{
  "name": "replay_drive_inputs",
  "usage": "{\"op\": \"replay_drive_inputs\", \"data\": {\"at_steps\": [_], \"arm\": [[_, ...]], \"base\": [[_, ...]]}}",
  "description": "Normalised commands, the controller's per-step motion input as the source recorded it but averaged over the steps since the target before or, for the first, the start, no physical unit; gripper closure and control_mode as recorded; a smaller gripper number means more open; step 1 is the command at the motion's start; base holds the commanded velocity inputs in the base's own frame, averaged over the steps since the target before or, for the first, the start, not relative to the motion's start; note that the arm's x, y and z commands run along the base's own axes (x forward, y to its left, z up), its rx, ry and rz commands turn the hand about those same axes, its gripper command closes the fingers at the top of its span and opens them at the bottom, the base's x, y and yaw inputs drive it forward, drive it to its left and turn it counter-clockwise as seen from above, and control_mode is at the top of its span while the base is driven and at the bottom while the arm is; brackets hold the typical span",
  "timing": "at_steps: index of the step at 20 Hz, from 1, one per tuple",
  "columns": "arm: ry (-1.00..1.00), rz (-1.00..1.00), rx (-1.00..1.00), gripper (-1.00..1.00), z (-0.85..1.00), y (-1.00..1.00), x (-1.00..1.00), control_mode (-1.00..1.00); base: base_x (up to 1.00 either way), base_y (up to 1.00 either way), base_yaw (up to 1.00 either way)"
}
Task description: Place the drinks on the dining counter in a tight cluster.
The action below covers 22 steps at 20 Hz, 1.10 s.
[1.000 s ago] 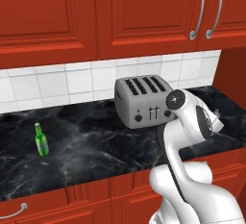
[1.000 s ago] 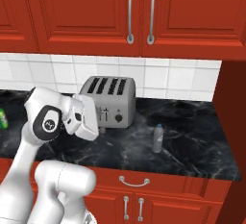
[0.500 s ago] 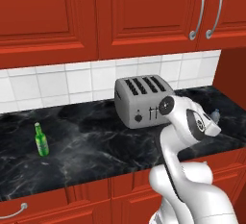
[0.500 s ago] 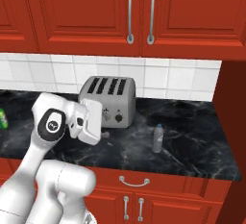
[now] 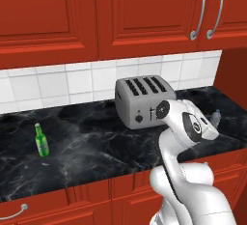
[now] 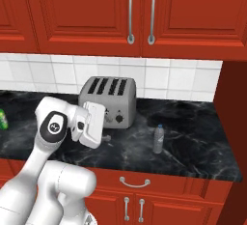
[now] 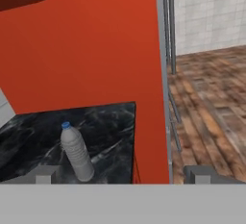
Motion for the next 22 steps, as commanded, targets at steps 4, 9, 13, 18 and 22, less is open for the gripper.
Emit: {"op": "replay_drive_inputs", "data": {"at_steps": [4, 9, 13, 18, 22], "arm": [[-0.02, 0.0, 0.0, -1.0, -0.13, -0.05, 0.02, -1.0], [-0.07, 0.0, 0.0, -1.0, -0.18, -0.12, 0.1, -1.0], [-0.01, 0.0, 0.0, -1.0, -0.18, -0.28, 0.21, -1.0], [0.0, 0.0, 0.0, -1.0, -0.2, -0.25, 0.25, -1.0], [0.0, 0.0, 0.0, -1.0, -0.2, -0.23, 0.3, -1.0]], "base": [[0.0, 0.0, 0.0], [0.0, 0.0, 0.0], [0.0, 0.0, 0.0], [0.0, 0.0, 0.0], [0.0, 0.0, 0.0]]}}
